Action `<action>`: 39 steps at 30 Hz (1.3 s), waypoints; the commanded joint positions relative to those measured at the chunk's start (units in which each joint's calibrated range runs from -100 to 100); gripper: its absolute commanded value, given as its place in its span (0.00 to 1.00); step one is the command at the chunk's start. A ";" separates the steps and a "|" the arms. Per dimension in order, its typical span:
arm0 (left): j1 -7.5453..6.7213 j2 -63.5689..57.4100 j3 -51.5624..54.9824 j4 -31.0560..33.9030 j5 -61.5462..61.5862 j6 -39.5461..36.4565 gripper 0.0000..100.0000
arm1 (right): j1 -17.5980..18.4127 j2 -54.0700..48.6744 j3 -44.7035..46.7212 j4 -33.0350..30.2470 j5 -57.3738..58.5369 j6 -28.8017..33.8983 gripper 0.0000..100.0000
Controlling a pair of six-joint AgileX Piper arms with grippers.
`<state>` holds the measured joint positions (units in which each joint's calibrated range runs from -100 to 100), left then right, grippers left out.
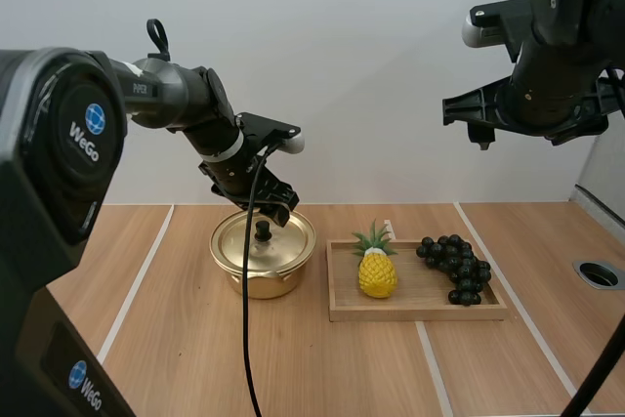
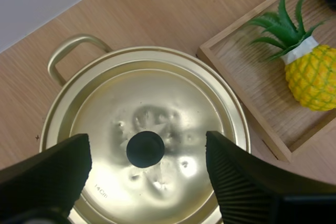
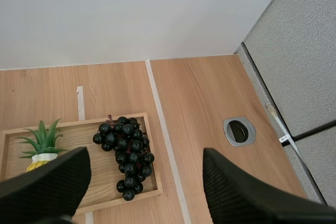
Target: Open the pot, put the grape inside, and close it
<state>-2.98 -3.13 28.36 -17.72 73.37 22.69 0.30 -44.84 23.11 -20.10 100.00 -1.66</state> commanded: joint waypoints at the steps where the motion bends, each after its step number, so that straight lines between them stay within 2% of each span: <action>1: -0.20 0.98 0.24 -1.12 -2.45 0.13 1.00 | -0.20 -0.55 0.23 0.05 0.00 0.24 1.00; 24: -0.20 6.24 0.24 -1.23 -4.50 0.13 1.00 | -0.20 -0.55 0.23 0.05 0.00 0.24 1.00; 25: -0.20 6.24 0.24 -1.23 -4.50 0.13 0.87 | -0.20 -0.55 0.23 0.05 0.00 0.24 1.00; 26: -0.20 6.24 0.24 -1.23 -4.50 0.13 0.69 | -0.20 -0.55 0.23 0.05 0.00 0.24 1.00; 28: -0.20 6.24 0.24 -1.23 -4.50 -1.09 0.19 | -0.20 -0.55 0.23 0.05 0.00 0.24 1.00; 29: -0.20 6.24 0.24 -1.23 -4.50 -2.58 0.00 | -0.20 -0.55 0.23 0.05 0.00 0.24 1.00; 39: -0.20 5.28 -0.05 -1.23 -6.60 -4.69 0.02 | -0.20 -0.55 0.23 0.05 0.00 0.24 1.00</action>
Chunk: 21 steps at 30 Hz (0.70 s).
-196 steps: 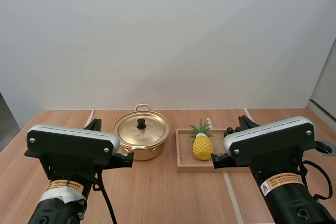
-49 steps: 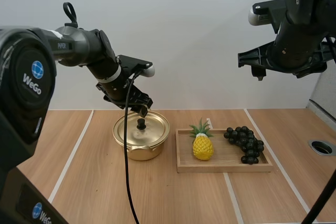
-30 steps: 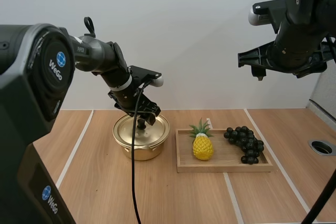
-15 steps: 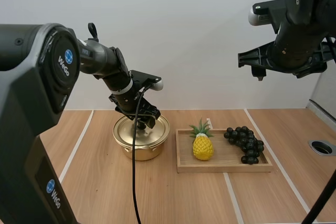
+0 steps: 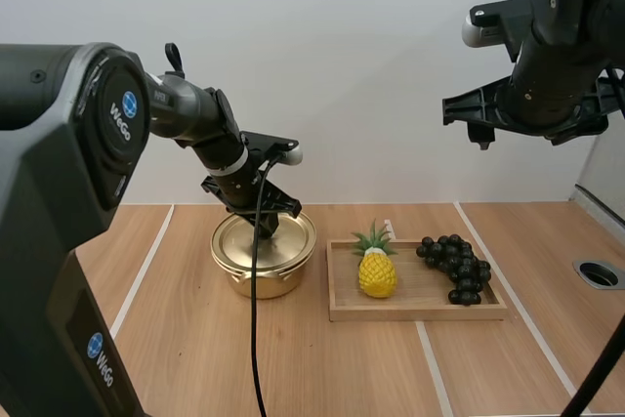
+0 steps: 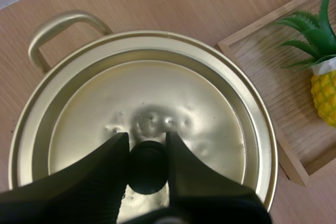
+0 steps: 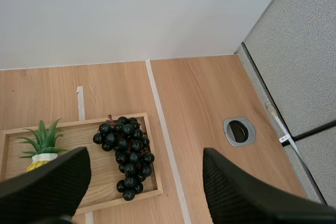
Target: Open the pot, put the grape inside, and close it
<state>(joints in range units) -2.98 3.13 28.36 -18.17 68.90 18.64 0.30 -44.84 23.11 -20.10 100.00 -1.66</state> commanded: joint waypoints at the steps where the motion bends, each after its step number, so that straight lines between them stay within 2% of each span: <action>1: -0.20 -1.51 -0.23 -0.78 -2.37 -0.63 0.02 | -0.20 -0.55 0.23 0.05 0.00 0.24 1.00; 12: -0.12 -9.34 -4.52 -0.24 -1.98 -3.34 0.02 | -0.20 -0.55 0.23 0.05 0.00 0.24 1.00; 21: 0.03 -21.31 -9.85 -0.24 -5.43 -4.06 0.02 | -0.20 -0.55 0.23 0.09 0.00 0.24 1.00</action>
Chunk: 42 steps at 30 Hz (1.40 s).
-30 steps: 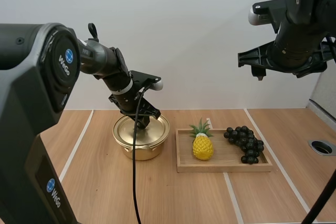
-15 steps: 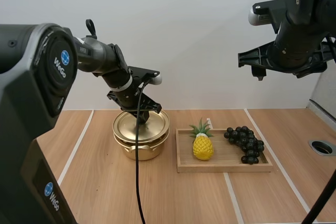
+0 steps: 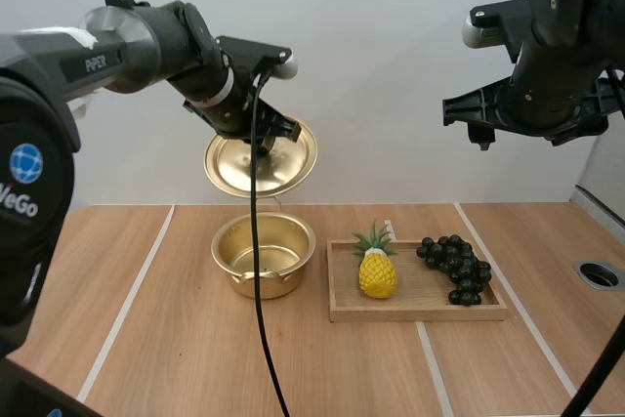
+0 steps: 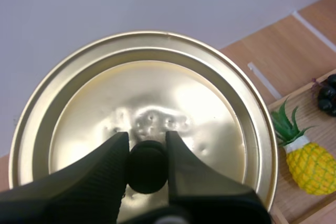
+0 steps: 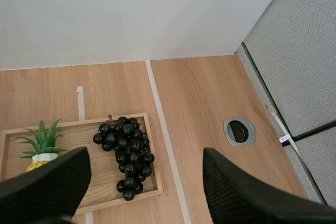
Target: Open the pot, put the grape inside, and close it
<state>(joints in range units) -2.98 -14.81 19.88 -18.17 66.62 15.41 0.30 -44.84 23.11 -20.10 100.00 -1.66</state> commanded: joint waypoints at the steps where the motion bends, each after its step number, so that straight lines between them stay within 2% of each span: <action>1: 0.03 -5.16 -1.54 -0.13 -4.91 -1.21 0.02 | -0.20 -0.55 0.23 0.09 0.00 0.24 1.00; 12: 0.03 -22.21 -2.17 0.79 -18.06 -3.57 0.02 | -0.20 -0.43 0.23 0.51 -1.61 0.24 1.00; 22: 0.03 -33.28 -2.17 12.05 -30.52 -14.03 0.02 | -0.20 -0.43 0.23 2.65 -6.61 0.24 1.00; 27: 0.03 -37.72 -2.91 12.86 -34.97 -14.91 0.02 | -0.20 -0.43 0.23 2.65 -10.58 0.24 1.00; 35: 0.03 -40.04 -13.92 12.86 -34.81 -14.93 0.01 | -0.20 4.09 0.23 2.65 -13.56 0.24 1.00; 42: 0.03 -40.04 -26.67 13.38 -28.40 -14.93 0.01 | -0.20 10.14 0.23 2.65 -12.88 0.24 1.00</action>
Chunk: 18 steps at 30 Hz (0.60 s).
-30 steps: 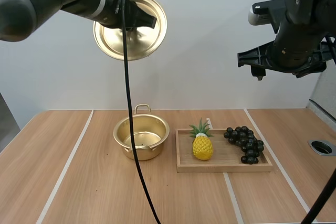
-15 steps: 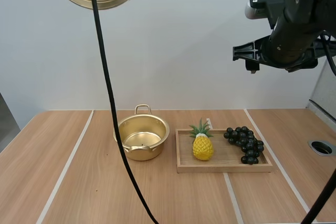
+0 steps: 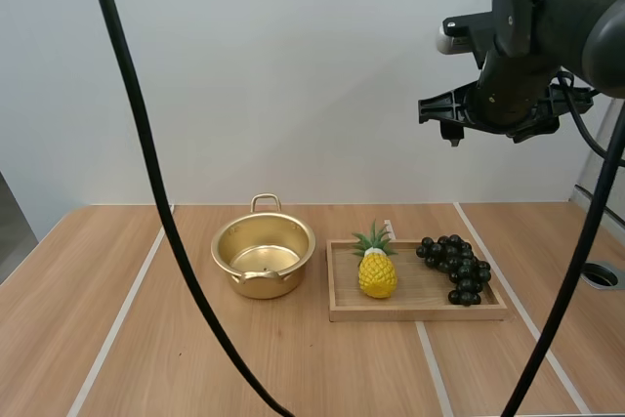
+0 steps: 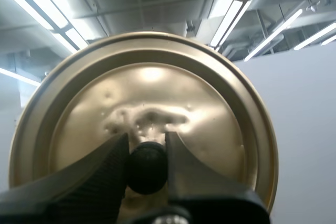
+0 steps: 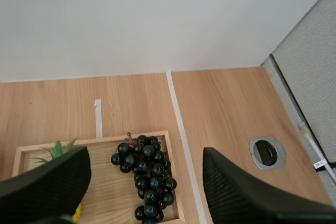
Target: Open the pot, put the grape inside, and close it
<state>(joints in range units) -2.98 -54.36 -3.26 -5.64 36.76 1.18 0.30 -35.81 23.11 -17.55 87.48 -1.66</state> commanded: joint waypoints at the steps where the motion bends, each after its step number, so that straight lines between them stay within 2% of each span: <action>1: 0.03 -0.49 -5.01 1.66 2.36 -1.00 0.01 | -0.20 1.79 0.23 0.09 -0.37 0.24 1.00; 7: 0.03 -0.72 -15.23 8.11 4.54 -6.13 0.01 | -0.20 7.05 0.23 0.13 -0.37 0.49 1.00; 13: 0.03 -0.72 -23.65 8.10 4.54 -6.13 0.01 | -0.20 12.60 0.23 0.26 2.14 1.60 1.00; 18: 0.03 -0.72 -26.00 8.10 5.17 -6.13 0.01 | -0.20 17.52 0.23 1.10 3.89 1.65 1.00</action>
<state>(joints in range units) -2.98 -54.98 -27.77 1.69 42.33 -4.17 0.30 -21.82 23.11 -17.41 89.09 -0.49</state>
